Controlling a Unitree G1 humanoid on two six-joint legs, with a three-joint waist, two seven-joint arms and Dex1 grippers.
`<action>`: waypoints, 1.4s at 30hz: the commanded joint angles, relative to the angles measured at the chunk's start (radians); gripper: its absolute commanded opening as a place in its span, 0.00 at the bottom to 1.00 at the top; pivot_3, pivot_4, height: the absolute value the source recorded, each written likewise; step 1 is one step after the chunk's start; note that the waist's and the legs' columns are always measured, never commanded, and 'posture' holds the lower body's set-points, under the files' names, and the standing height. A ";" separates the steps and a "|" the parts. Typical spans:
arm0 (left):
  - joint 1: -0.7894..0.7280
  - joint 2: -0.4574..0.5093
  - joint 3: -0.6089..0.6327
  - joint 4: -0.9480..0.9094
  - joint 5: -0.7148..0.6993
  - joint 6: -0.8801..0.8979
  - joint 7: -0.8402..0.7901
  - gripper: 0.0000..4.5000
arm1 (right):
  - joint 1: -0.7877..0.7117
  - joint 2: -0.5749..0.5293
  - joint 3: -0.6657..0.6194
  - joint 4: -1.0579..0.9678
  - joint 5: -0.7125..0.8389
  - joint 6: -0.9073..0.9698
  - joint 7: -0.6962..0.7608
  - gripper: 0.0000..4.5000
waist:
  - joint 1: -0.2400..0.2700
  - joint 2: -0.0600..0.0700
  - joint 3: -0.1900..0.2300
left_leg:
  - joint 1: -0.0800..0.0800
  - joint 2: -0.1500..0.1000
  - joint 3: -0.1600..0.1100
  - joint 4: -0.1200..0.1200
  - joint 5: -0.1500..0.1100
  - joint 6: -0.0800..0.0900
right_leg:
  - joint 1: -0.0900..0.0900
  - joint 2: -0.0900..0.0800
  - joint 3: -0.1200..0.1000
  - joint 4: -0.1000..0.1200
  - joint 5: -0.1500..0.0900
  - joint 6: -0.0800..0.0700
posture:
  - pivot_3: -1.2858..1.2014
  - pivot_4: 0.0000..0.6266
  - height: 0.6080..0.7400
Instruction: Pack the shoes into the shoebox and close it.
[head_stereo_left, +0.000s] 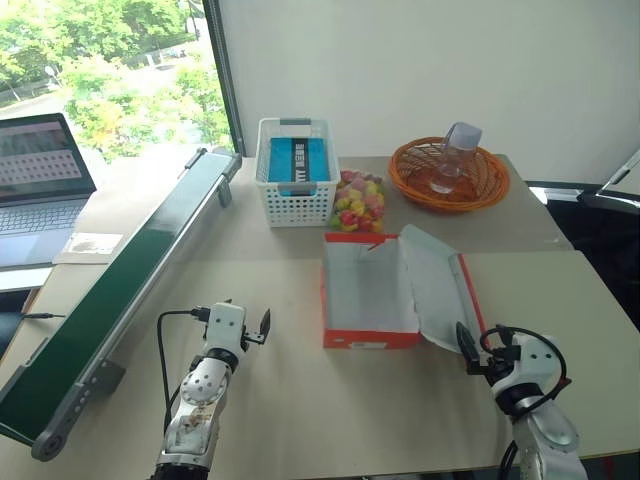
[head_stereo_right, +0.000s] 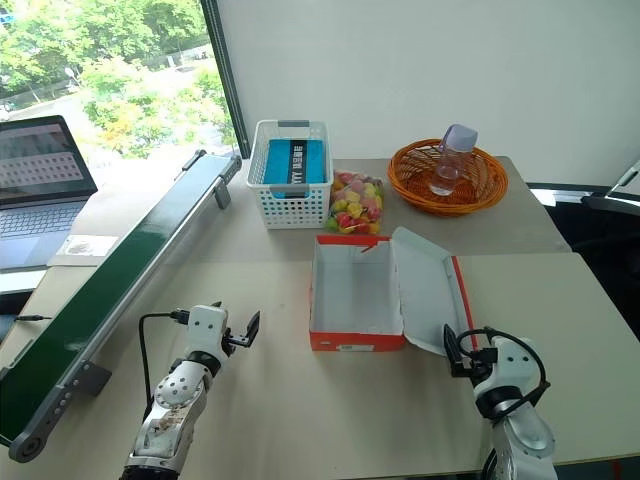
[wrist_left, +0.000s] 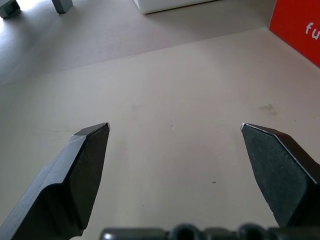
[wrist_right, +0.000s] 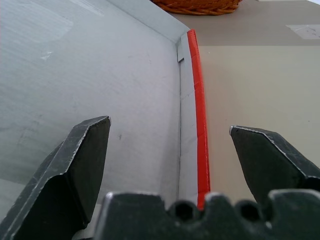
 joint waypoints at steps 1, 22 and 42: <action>-0.001 -0.005 -0.005 -0.002 -0.012 -0.017 -0.009 1.00 | -0.011 0.002 0.011 -0.044 -0.004 0.006 -0.005 0.99 | 0.000 0.000 0.000 | 0.000 0.000 0.000 0.000 0.000 0.000 | 0.000 0.000 0.000 0.000 0.000 0.000 | 0.52 0.24 1.00; -0.066 0.023 0.020 -0.110 -0.026 0.009 -0.014 1.00 | -0.026 -0.108 -0.076 -0.281 0.057 0.147 -0.043 0.99 | -0.005 0.000 0.000 | 0.000 0.000 0.000 0.000 0.000 0.000 | 0.000 0.000 0.000 0.000 0.000 0.000 | 0.52 0.24 1.00; -0.358 0.323 0.109 -0.284 -0.194 0.418 -0.257 1.00 | -0.642 -0.335 0.209 -0.271 0.258 0.594 0.341 0.99 | -0.004 -0.003 0.003 | -0.002 0.000 -0.001 -0.001 0.005 0.009 | 0.000 0.005 0.003 0.000 0.007 0.000 | 0.52 0.24 1.00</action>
